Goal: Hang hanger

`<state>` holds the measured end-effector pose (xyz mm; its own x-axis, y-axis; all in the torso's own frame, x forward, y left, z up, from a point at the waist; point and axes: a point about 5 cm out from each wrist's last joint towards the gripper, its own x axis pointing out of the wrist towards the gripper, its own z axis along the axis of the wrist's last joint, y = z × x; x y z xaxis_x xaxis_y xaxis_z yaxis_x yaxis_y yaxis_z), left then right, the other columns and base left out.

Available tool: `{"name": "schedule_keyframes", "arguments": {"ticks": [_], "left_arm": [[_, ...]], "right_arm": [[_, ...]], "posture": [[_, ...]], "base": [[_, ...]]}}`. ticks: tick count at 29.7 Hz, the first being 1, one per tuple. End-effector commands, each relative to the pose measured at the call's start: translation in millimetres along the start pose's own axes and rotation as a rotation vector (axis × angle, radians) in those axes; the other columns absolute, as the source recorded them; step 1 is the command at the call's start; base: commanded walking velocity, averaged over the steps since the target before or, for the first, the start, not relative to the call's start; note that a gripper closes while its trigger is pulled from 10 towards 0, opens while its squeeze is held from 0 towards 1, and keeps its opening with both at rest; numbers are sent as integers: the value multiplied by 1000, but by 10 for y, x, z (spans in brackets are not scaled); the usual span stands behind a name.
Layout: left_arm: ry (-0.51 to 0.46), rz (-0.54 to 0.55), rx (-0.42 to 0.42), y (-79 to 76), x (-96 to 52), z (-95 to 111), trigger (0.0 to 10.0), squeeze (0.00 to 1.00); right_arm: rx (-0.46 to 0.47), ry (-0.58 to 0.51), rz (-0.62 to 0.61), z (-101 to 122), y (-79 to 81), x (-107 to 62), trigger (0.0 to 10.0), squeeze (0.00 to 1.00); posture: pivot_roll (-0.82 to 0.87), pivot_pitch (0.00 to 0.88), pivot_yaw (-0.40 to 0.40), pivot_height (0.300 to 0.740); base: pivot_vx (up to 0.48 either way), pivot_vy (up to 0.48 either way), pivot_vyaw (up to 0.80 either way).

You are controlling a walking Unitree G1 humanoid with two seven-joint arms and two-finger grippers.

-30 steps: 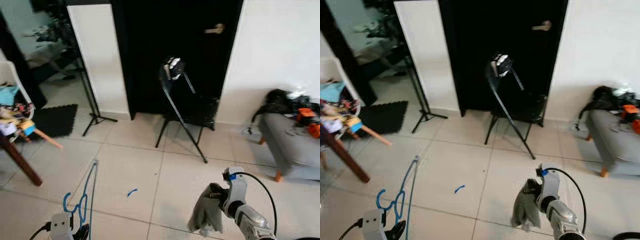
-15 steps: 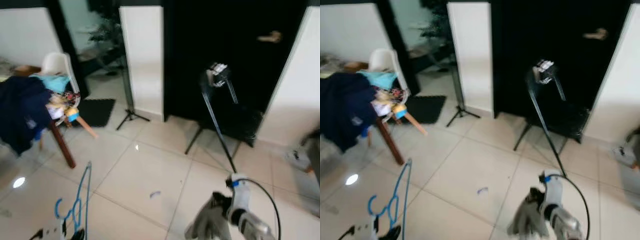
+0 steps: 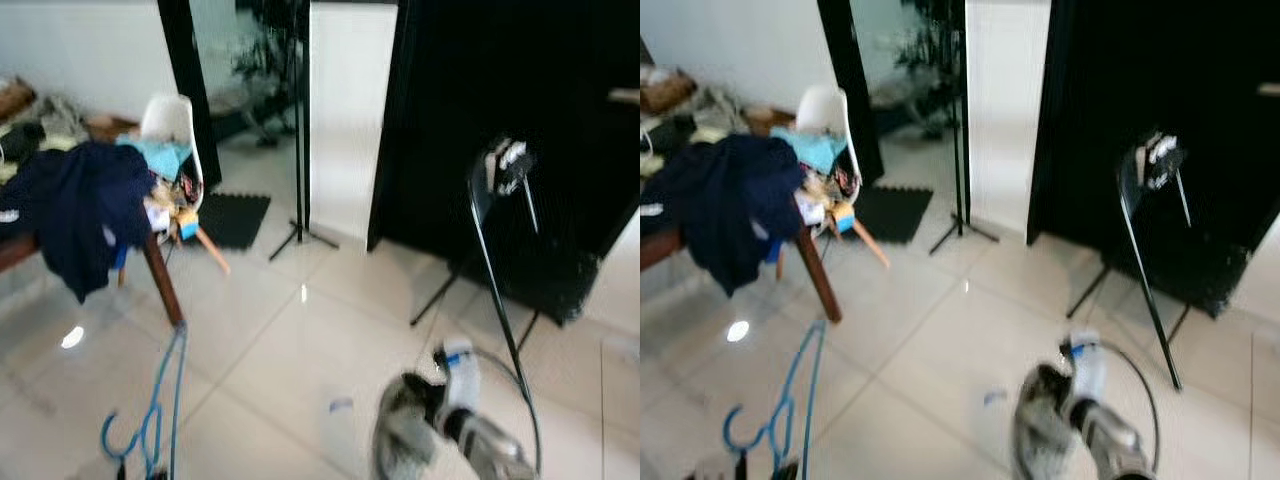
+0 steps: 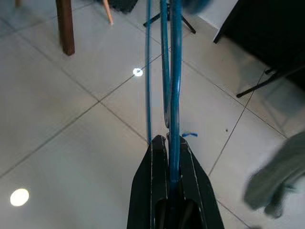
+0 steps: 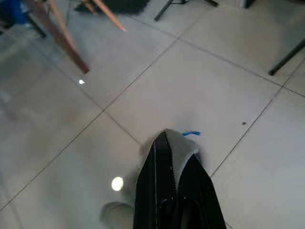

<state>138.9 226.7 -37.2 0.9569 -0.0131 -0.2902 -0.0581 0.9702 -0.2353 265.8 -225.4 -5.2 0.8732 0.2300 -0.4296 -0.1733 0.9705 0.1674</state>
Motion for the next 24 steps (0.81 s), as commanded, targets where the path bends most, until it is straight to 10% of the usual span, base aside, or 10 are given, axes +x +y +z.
{"name": "schedule_keyframes", "arguments": {"ticks": [1, 12, 16, 24], "left_arm": [[-6, -9, -4, -47, 0, -8, 10000, 0], [-139, -11, 0, -107, 247, 449, 10000, 0], [-280, 8, 43, -140, 598, 1095, 10000, 0], [-437, 65, 184, -244, 435, 1723, 10000, 0]], "right_arm": [[7, -14, 12, 44, 26, 26, 10000, 0], [-108, -284, 143, 1025, 214, 214, 10000, 0], [-190, -436, 321, 1574, 594, 225, 10000, 0], [-230, -554, 539, 1970, 1101, 83, 10000, 0]], "posture": [[-12, 17, -2, 740], [-11, 20, -1, 740], [3, 18, -4, 740], [20, 21, -11, 740]], "base": [[480, 0, 0], [480, 0, 218], [480, 0, 800], [480, 0, 800]]}}
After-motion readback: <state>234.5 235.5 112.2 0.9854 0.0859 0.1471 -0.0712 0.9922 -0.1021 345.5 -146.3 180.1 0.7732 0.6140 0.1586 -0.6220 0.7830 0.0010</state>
